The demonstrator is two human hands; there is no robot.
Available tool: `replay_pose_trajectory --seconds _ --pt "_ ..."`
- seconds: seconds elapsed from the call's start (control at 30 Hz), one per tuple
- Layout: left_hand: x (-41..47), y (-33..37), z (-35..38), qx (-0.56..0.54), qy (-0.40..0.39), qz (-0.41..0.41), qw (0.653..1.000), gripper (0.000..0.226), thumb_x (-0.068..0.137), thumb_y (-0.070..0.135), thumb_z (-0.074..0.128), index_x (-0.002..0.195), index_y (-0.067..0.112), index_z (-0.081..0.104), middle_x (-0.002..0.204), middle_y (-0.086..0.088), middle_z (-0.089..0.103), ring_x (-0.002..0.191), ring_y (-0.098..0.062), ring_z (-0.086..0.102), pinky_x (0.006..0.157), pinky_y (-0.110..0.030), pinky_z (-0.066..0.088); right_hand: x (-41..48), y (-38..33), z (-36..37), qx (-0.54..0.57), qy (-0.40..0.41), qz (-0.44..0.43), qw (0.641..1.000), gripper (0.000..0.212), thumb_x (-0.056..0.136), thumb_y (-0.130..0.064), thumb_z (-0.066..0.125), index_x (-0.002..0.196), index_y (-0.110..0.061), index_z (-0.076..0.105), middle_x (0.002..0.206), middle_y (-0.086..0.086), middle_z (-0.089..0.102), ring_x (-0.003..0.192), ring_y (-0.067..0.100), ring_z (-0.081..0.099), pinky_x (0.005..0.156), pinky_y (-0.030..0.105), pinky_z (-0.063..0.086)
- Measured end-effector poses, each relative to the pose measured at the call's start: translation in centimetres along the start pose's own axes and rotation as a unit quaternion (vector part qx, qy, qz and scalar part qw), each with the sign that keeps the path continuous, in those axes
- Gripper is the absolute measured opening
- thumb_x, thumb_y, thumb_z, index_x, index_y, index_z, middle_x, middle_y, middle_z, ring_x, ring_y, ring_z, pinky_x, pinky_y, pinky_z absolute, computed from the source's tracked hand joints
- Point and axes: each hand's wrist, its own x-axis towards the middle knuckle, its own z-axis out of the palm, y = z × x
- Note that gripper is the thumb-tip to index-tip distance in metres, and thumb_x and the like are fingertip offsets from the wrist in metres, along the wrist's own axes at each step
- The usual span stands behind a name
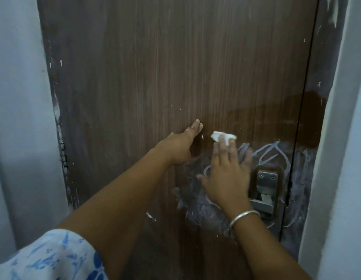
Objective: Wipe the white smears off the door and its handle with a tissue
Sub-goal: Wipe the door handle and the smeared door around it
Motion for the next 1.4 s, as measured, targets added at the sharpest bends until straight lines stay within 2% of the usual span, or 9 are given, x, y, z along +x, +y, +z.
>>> replay_pose_trajectory --seconds 0.07,0.23,0.3,0.5,0.7,0.93,1.17,1.33,1.4 --pt "0.0 0.0 0.5 -0.004 0.004 0.005 1.0 0.098 0.08 0.0 0.051 0.145 0.028 -0.016 0.159 -0.001 0.006 0.144 -0.017 0.013 0.116 -0.044 0.005 -0.2 0.9 0.0 0.03 0.012 0.02 0.999 0.1 0.075 -0.069 0.048 0.146 -0.005 0.017 0.157 0.012 0.004 0.143 0.033 -0.002 0.107 0.057 -0.015" --pt "-0.2 0.4 0.9 0.021 0.024 0.014 0.999 0.094 0.085 0.003 0.049 0.144 0.03 -0.019 0.158 -0.01 0.008 0.145 -0.019 0.006 0.115 -0.046 0.008 -0.5 -0.9 0.3 0.036 -0.079 -0.134 0.987 0.105 0.075 -0.069 0.049 0.148 -0.008 0.004 0.158 0.008 -0.003 0.143 0.03 -0.012 0.108 0.055 -0.017" --pt "-0.3 0.6 0.9 0.052 0.026 0.026 0.998 0.09 0.086 0.003 0.046 0.144 0.033 -0.016 0.159 -0.002 0.0 0.146 -0.02 0.005 0.115 -0.047 0.008 -0.5 -0.9 0.3 -0.003 -0.075 -0.145 0.987 0.102 0.077 -0.068 0.047 0.148 -0.011 0.003 0.158 0.007 -0.006 0.143 0.027 -0.012 0.107 0.057 -0.018" --pt "-0.3 1.0 1.3 0.103 0.03 0.024 0.994 0.088 0.085 -0.002 0.042 0.146 0.031 -0.013 0.158 0.005 -0.011 0.146 -0.023 0.001 0.114 -0.05 0.011 -1.9 1.5 0.0 0.042 0.002 0.055 0.998 0.1 0.077 -0.071 0.042 0.147 -0.007 0.012 0.157 0.012 0.003 0.144 0.032 -0.002 0.107 0.054 -0.017" --pt "-0.5 1.6 2.0 0.154 0.063 0.008 0.986 0.083 0.089 0.01 0.046 0.146 0.027 -0.012 0.158 0.005 -0.01 0.146 -0.023 0.004 0.115 -0.05 0.01 -1.5 0.7 0.5 0.044 -0.051 -0.064 0.996 0.101 0.078 -0.072 0.04 0.149 -0.008 0.007 0.158 0.01 -0.004 0.143 0.029 -0.01 0.11 0.054 -0.013" --pt "-0.4 2.1 2.6 0.174 0.081 -0.021 0.981 0.079 0.092 0.012 0.041 0.146 0.025 -0.015 0.158 0.004 -0.011 0.145 -0.027 0.006 0.115 -0.051 0.007 -2.3 5.0 0.3 0.065 0.029 0.129 0.989 0.1 0.079 -0.072 0.034 0.146 -0.001 0.013 0.156 0.017 0.003 0.143 0.034 -0.001 0.109 0.055 -0.007" --pt "-0.1 2.9 3.0 0.189 0.086 -0.032 0.978 0.077 0.092 0.014 0.041 0.147 0.018 -0.013 0.158 -0.003 -0.009 0.145 -0.028 0.008 0.115 -0.05 0.009 -1.9 5.3 0.8 0.027 -0.023 -0.018 0.999 0.102 0.076 -0.079 0.024 0.149 -0.011 0.0 0.157 0.007 -0.01 0.144 0.026 -0.01 0.11 0.054 -0.011" --pt "-0.2 3.3 2.6 0.197 0.073 -0.039 0.977 0.077 0.092 0.014 0.041 0.146 0.016 -0.013 0.158 -0.005 -0.008 0.145 -0.029 0.007 0.116 -0.05 0.009 -2.5 8.7 0.3 0.105 0.051 0.202 0.972 0.096 0.082 -0.074 0.028 0.148 -0.008 0.006 0.157 0.014 0.001 0.143 0.033 0.0 0.113 0.058 0.005" --pt "-0.2 3.6 2.6 0.206 0.071 -0.04 0.975 0.076 0.093 0.016 0.041 0.146 0.013 -0.012 0.158 -0.008 -0.008 0.145 -0.029 0.007 0.116 -0.048 0.01 -2.5 8.7 0.0 0.126 0.041 0.209 0.969 0.102 0.078 -0.077 0.025 0.148 -0.006 0.004 0.157 0.016 -0.002 0.143 0.034 -0.005 0.115 0.052 0.001"
